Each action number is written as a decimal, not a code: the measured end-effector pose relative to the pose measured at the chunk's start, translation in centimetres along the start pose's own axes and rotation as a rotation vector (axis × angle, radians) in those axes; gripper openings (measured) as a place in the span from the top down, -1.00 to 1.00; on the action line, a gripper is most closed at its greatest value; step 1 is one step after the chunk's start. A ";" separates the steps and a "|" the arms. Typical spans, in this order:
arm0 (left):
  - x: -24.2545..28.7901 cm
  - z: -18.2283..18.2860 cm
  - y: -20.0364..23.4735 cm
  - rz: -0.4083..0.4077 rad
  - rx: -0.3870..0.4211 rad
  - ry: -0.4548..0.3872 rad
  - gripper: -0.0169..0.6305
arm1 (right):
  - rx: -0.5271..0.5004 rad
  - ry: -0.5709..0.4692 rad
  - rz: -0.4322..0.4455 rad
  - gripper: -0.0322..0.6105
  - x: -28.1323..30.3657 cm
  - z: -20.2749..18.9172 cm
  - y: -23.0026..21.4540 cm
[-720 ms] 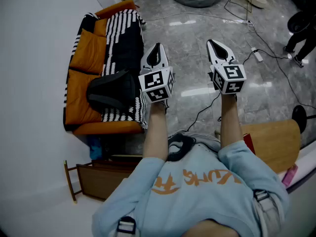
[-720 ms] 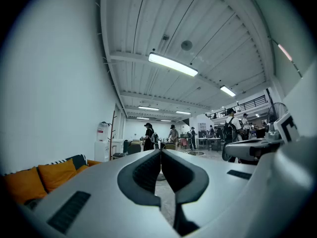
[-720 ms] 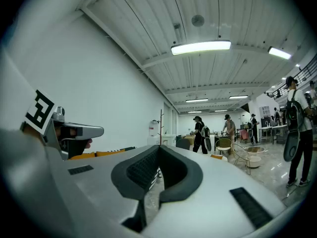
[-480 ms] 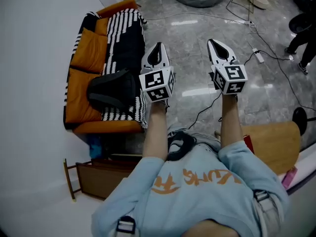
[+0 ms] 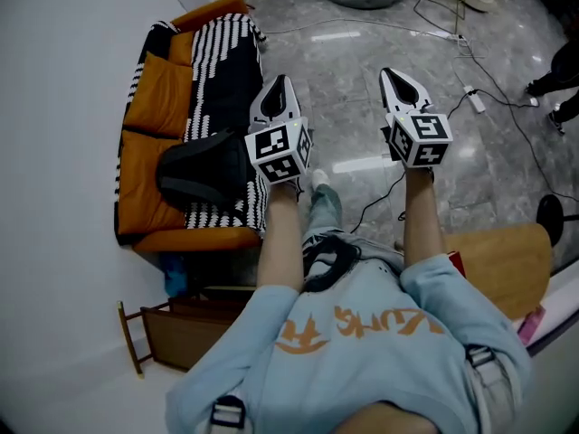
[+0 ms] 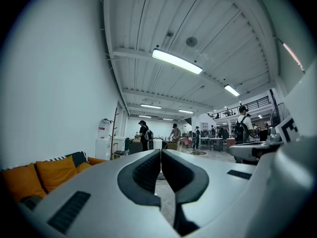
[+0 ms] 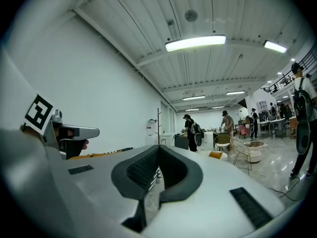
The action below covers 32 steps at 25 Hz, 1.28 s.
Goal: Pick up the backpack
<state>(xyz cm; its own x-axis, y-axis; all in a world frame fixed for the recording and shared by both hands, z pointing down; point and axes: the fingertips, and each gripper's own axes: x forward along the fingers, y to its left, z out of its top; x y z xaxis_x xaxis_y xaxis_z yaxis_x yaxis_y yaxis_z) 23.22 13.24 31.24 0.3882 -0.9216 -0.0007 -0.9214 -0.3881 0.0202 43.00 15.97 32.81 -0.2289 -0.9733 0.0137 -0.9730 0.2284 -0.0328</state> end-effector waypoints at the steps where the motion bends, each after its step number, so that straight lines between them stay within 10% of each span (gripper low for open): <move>1: 1.0 -0.2 0.4 -0.002 -0.006 0.001 0.88 | -0.001 -0.001 -0.005 0.90 0.9 0.0 -0.4; 18: 22.5 2.7 11.0 -0.072 -0.014 -0.031 0.88 | 0.007 -0.046 -0.056 0.90 23.6 4.6 -4.7; 32: 36.5 -4.4 21.6 -0.045 -0.096 0.075 0.88 | -0.012 0.082 -0.037 0.90 42.3 -1.7 -3.8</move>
<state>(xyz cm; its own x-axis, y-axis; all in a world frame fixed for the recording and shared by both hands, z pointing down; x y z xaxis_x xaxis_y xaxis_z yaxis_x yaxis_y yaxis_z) 17.55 -28.75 36.04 0.4332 -0.8985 0.0712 -0.8981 -0.4237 0.1176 36.93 -26.04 35.22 -0.1935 -0.9763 0.0968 -0.9811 0.1927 -0.0186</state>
